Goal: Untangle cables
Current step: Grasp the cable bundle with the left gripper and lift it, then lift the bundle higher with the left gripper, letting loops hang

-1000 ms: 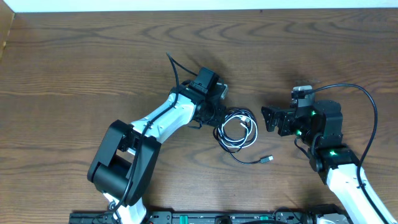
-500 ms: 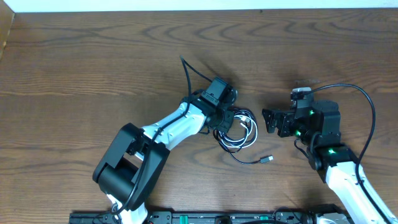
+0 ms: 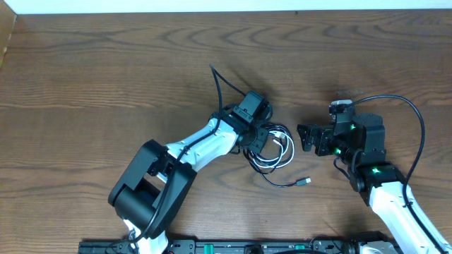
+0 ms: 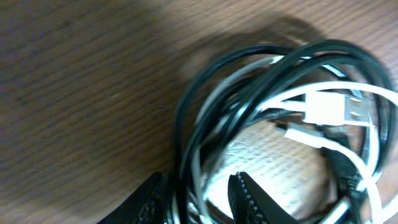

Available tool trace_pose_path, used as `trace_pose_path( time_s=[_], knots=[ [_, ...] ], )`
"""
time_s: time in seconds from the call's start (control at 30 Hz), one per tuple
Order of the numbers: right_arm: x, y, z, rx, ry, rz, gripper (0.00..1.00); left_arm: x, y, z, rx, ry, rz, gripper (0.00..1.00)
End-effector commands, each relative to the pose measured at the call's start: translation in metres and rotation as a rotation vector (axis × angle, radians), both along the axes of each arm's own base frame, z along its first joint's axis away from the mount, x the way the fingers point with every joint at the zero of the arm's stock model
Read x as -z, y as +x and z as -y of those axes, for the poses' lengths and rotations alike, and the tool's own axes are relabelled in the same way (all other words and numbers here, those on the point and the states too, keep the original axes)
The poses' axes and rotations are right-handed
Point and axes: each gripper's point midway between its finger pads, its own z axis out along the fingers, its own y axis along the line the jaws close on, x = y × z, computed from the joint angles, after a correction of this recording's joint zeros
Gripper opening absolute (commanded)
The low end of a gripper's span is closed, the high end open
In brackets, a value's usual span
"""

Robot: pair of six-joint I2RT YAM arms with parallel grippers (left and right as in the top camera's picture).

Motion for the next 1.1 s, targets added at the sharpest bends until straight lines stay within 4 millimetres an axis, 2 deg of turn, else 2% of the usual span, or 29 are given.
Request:
trace_pose_path(
  time_s=[0.0, 0.1, 0.13, 0.23, 0.33, 0.5, 0.63, 0.73, 0.9, 1.07],
  knots=[
    [-0.006, 0.004, 0.002, 0.008, -0.004, 0.015, 0.98, 0.020, 0.001, -0.019, -0.065, 0.103, -0.002, 0.36],
    [-0.006, 0.004, 0.002, 0.008, -0.004, 0.015, 0.98, 0.021, 0.001, -0.020, -0.073, 0.107, -0.004, 0.33],
    [-0.006, 0.004, 0.002, 0.008, -0.004, 0.015, 0.98, 0.020, 0.001, -0.020, -0.074, 0.106, -0.004, 0.29],
    [-0.006, 0.005, 0.003, 0.011, -0.007, 0.015, 0.98, 0.020, 0.001, -0.020, -0.075, 0.105, -0.003, 0.08],
    [-0.005, 0.006, 0.008, 0.034, -0.026, 0.018, 0.98, 0.012, 0.003, -0.018, -0.077, 0.091, 0.013, 0.07],
    [-0.004, 0.008, 0.010, 0.013, -0.077, 0.038, 0.98, -0.029, 0.014, -0.010, -0.080, 0.020, 0.097, 0.08],
    [-0.001, 0.001, -0.012, -0.138, -0.088, 0.056, 0.93, -0.061, 0.012, -0.008, -0.069, -0.028, 0.140, 0.07],
    [0.001, -0.004, -0.027, -0.236, -0.079, 0.072, 0.88, -0.070, 0.002, -0.003, -0.039, -0.072, 0.108, 0.08],
    [0.000, -0.009, -0.051, -0.416, -0.048, 0.129, 0.81, -0.072, -0.019, 0.009, 0.016, -0.146, 0.009, 0.07],
    [-0.003, -0.008, -0.063, -0.497, -0.022, 0.185, 0.78, -0.075, -0.034, 0.019, 0.068, -0.207, -0.056, 0.08]
  ],
)
